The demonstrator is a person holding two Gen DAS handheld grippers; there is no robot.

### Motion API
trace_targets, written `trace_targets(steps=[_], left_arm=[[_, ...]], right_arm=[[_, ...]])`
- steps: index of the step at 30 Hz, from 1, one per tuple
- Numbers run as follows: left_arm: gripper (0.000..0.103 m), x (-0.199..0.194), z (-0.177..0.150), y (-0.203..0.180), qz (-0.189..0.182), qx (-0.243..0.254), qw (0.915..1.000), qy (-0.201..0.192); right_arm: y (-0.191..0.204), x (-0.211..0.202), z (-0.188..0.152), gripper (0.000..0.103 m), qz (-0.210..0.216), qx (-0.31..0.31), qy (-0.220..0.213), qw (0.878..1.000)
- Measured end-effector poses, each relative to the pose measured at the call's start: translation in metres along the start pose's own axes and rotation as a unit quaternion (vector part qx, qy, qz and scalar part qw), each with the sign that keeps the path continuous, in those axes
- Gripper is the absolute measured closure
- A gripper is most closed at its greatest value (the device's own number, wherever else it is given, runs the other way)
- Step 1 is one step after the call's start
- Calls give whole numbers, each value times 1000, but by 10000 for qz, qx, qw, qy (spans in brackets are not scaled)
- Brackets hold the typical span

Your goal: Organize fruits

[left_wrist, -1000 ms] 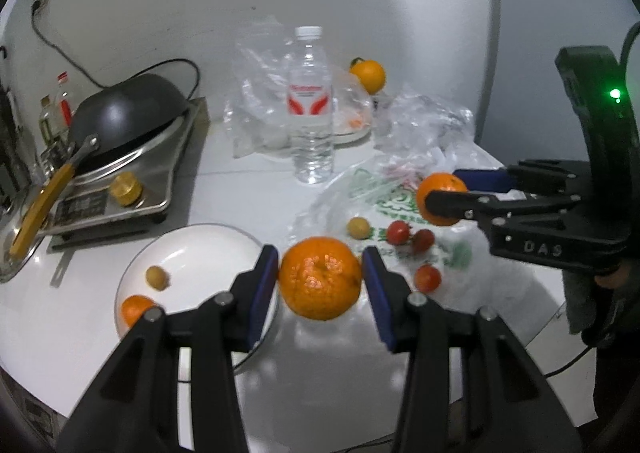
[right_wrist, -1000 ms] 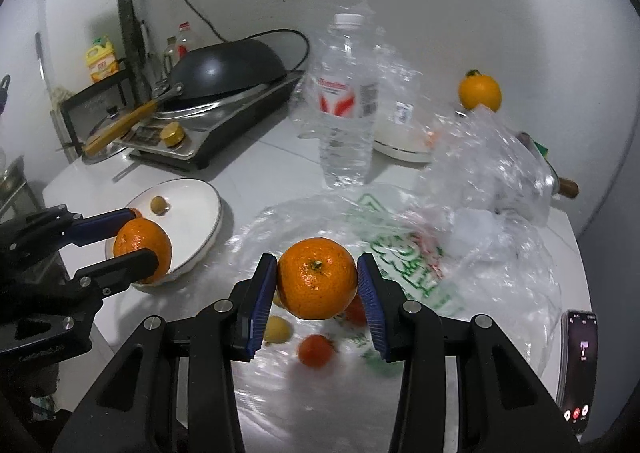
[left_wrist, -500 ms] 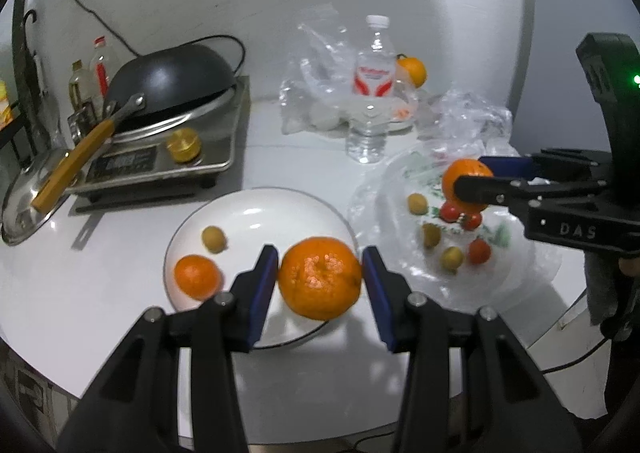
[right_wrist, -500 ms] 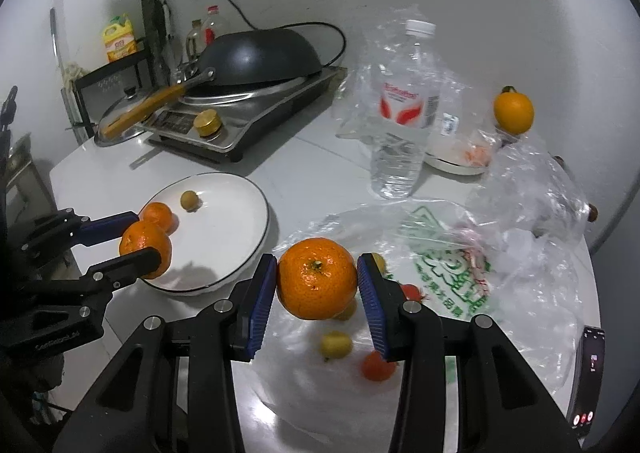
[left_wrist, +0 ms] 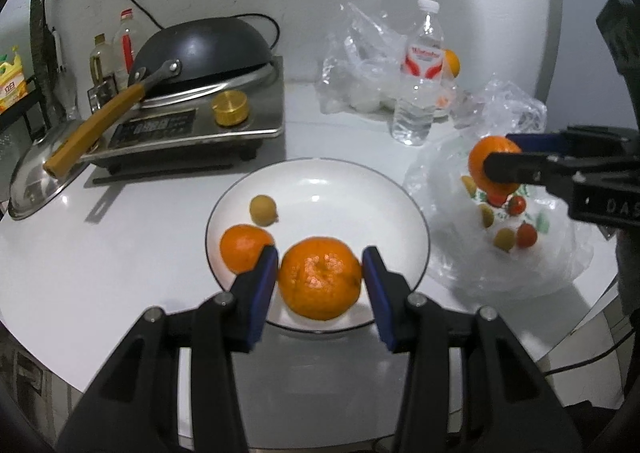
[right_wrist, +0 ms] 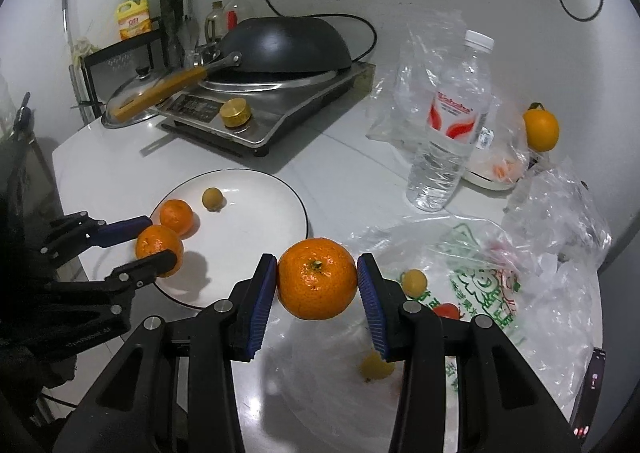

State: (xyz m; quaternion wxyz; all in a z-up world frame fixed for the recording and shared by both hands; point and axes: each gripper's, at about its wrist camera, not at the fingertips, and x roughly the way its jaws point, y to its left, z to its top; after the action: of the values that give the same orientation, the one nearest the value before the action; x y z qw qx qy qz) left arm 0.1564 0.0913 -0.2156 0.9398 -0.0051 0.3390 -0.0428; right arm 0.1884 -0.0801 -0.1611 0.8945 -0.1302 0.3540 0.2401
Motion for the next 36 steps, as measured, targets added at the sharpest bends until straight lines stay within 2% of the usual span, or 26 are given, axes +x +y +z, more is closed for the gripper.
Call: trace_targets(steps=[10, 21, 30, 36], left_arm=[[58, 18, -6, 5, 217, 171, 9995, 164], [57, 22, -8, 9, 254, 162, 9993, 202], [53, 10, 0, 8, 75, 116, 9998, -106], [53, -2, 8, 23, 133, -59, 9994, -309]], right_arm=[[9, 15, 4, 59, 64, -58, 96, 9999], [17, 29, 9, 59, 197, -152, 164, 9996], [23, 40, 16, 59, 244, -218, 224, 9992], [35, 52, 23, 59, 349, -310, 272, 9985]])
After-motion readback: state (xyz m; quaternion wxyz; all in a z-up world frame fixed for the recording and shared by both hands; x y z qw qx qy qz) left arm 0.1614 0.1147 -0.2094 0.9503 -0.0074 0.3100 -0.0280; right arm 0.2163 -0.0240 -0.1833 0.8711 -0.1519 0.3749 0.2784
